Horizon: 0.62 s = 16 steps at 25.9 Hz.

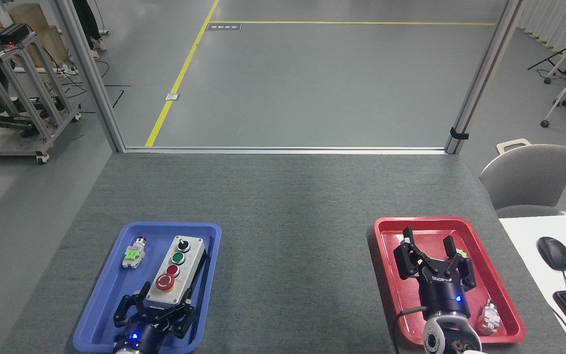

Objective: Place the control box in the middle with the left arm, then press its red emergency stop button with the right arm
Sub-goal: 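Lower the left gripper onto the grey control box in the blue tray and grasp it, then lift the control box with the left gripper and carry it to the table middle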

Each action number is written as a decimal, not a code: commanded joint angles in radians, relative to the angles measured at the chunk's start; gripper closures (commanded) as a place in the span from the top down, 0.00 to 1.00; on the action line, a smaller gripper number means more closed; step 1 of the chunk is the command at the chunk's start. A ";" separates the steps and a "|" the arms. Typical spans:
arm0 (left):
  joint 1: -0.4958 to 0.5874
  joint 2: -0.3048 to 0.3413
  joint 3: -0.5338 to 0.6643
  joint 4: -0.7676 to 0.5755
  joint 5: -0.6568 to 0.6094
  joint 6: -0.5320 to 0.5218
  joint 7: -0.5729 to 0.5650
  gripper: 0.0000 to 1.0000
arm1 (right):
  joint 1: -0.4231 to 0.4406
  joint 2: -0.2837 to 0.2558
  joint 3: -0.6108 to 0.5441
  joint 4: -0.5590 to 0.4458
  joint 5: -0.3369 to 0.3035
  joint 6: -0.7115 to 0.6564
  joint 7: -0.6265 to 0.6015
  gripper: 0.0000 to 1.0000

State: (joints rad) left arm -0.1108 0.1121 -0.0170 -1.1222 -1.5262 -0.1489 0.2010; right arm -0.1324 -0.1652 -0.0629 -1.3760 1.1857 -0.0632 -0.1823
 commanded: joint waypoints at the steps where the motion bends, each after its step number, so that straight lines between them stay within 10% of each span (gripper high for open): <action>1: -0.010 0.000 -0.004 0.005 0.001 -0.001 0.000 0.91 | 0.001 0.001 0.000 0.000 0.000 0.000 0.000 1.00; 5: -0.027 0.006 -0.006 0.038 0.001 -0.011 0.000 0.62 | 0.001 0.003 0.000 0.000 0.000 0.000 0.000 1.00; 9: -0.026 0.014 -0.004 0.038 0.003 -0.024 -0.002 0.00 | -0.003 0.003 0.000 0.000 0.000 0.000 0.000 1.00; 16: -0.033 0.014 -0.003 0.024 0.015 -0.026 0.000 0.00 | -0.003 0.003 0.000 0.000 0.000 0.000 0.000 1.00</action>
State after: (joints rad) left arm -0.1416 0.1256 -0.0209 -1.0906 -1.5154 -0.1721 0.1935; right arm -0.1350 -0.1626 -0.0629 -1.3760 1.1857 -0.0630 -0.1790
